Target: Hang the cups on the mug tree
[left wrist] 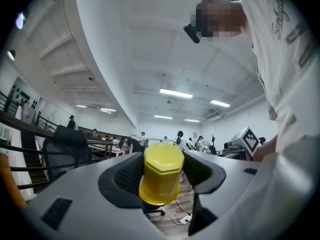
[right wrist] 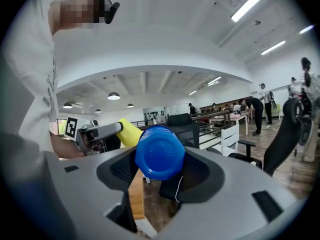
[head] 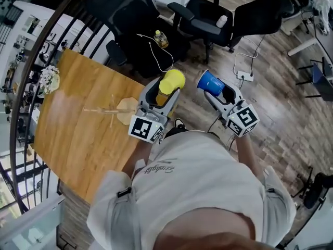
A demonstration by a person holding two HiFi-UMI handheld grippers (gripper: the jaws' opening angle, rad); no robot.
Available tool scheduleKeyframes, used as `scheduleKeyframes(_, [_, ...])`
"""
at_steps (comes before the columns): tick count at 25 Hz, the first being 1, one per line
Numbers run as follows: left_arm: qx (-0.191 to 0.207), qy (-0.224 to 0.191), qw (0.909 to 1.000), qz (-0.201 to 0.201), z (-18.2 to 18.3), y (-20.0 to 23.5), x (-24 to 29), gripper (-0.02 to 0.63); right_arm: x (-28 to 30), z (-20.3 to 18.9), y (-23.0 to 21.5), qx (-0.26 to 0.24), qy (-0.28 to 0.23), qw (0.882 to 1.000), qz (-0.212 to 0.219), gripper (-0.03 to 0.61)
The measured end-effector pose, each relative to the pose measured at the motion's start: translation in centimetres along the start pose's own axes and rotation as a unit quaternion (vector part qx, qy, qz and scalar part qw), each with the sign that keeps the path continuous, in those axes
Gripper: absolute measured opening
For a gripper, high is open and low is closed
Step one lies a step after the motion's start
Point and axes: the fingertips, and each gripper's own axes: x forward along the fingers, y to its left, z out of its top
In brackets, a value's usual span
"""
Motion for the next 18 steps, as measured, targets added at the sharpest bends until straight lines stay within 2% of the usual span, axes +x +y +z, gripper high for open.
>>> scheduleKeyframes(6, [0.009,-0.001,0.9996,0.028,-0.5,1.8,-0.6,0.256,3.6,-0.7,-0.2,0.010,0.013,0.999,0.031,0.239])
scheduleKeyframes(13, [0.000,0.007,0.9973,0.074,-0.7,3.6,-1.9,0.256,7.9,-0.5,0.0,0.001,0.038,0.994,0.098,0.239])
scheduleKeyframes(18, [0.014,0.011,0.9908,0.134,-0.4,5.2,-2.4,0.256,12.7,0.5,0.3,-0.015,0.036,0.982,0.185,0.239])
